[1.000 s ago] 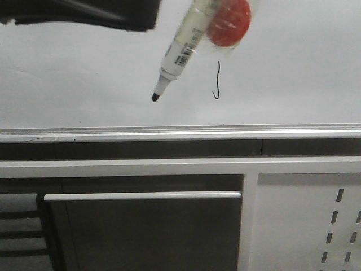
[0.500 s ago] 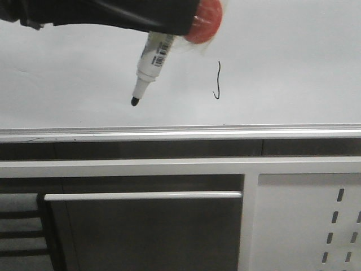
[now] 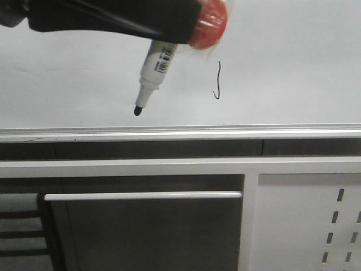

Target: Write number 1 on whiteboard

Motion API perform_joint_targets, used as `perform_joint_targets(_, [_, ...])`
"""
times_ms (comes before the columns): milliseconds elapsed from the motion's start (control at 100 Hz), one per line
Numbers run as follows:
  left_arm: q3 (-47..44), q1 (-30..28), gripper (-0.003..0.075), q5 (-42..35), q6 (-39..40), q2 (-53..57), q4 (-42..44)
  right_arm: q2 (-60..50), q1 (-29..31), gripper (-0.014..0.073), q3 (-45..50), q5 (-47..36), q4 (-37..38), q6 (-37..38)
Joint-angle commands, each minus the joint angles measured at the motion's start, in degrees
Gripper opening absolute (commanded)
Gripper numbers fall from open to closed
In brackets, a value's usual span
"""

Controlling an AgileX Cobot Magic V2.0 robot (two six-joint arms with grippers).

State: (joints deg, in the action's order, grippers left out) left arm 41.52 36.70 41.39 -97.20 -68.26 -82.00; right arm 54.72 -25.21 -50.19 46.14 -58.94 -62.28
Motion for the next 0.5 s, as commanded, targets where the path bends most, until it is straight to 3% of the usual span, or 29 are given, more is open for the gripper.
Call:
perform_joint_targets(0, [1.86, 0.34, -0.0020, -2.05, 1.57, 0.77, -3.54, -0.30, 0.35, 0.0125, -2.10, -0.20, -1.86, 1.46])
perform_joint_targets(90, [1.86, 0.34, -0.0020, -4.02, 1.81, 0.77, -3.54, -0.30, 1.64, 0.0271, -2.10, -0.79, -0.12, 4.18])
perform_joint_targets(160, [1.86, 0.34, -0.0020, -6.50, 2.21, 1.15, -3.54, -0.30, 3.41, 0.0335, -2.10, -0.84, 0.79, 5.44])
perform_joint_targets(320, [-0.26, 0.34, -0.0020, -17.26, 3.93, 4.22, -4.19, -0.53, 9.81, 0.0341, -2.10, -0.75, 3.66, 9.40])
perform_joint_targets(490, [-4.59, 0.34, -0.0020, -33.25, 0.27, 8.29, -13.68, -0.53, 15.03, 0.0341, -2.10, 0.81, 3.67, 10.08])
